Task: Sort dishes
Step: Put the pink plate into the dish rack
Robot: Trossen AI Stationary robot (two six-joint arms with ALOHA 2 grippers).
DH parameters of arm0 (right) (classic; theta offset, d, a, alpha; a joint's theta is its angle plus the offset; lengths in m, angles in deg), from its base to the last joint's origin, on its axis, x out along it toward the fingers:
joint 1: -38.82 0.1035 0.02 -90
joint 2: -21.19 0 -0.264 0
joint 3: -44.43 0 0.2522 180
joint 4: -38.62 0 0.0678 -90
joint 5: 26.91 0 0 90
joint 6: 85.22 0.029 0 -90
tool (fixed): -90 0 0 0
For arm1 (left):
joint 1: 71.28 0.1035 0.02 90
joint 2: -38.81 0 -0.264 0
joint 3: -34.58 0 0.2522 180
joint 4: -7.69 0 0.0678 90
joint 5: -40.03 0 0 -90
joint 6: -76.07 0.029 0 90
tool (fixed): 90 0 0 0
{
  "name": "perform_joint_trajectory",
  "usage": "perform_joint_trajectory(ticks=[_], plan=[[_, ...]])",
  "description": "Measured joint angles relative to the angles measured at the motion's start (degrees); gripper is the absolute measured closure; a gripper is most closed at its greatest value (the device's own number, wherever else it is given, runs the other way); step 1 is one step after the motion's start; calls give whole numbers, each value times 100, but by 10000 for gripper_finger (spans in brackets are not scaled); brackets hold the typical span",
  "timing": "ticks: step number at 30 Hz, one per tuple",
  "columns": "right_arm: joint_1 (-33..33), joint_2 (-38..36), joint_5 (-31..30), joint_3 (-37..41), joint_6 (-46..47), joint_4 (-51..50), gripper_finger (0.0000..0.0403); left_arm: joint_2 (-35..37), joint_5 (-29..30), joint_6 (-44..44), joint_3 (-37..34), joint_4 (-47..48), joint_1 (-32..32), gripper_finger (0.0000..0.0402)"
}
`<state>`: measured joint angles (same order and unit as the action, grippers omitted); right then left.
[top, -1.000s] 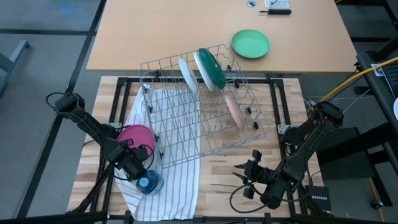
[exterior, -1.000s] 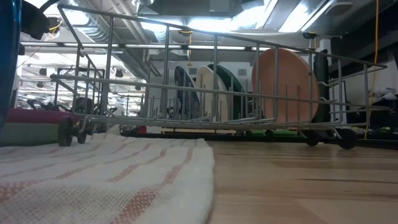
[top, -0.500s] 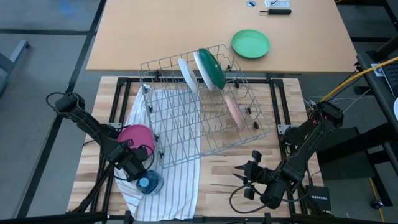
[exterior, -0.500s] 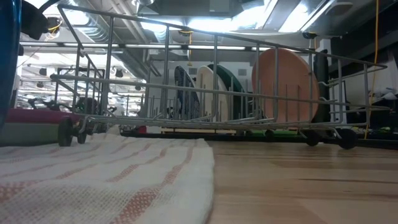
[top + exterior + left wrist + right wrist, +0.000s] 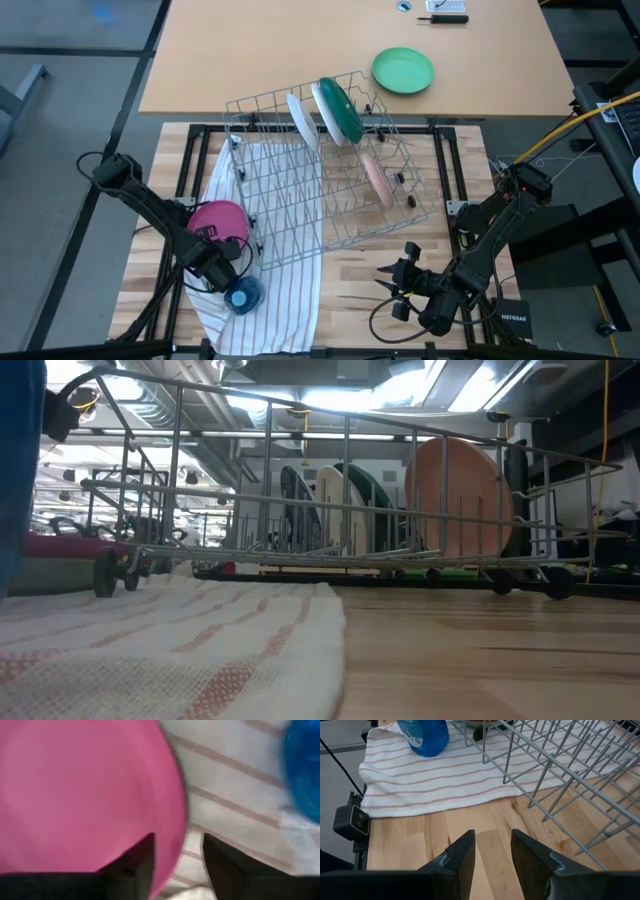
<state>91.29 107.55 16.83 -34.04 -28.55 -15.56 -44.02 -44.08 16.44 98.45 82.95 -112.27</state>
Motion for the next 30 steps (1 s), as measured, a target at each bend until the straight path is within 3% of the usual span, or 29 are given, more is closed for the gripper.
perform_joint_trajectory(ticks=[22, 30], plan=[[1, 0, -84, 0, 0, 186, 274, -63, 354, 2, 4, 93, 15, 251], [-40, 218, -1232, 0, -11, 1592, 274, -59, 340, -175, -291, -30, 15, 251]])
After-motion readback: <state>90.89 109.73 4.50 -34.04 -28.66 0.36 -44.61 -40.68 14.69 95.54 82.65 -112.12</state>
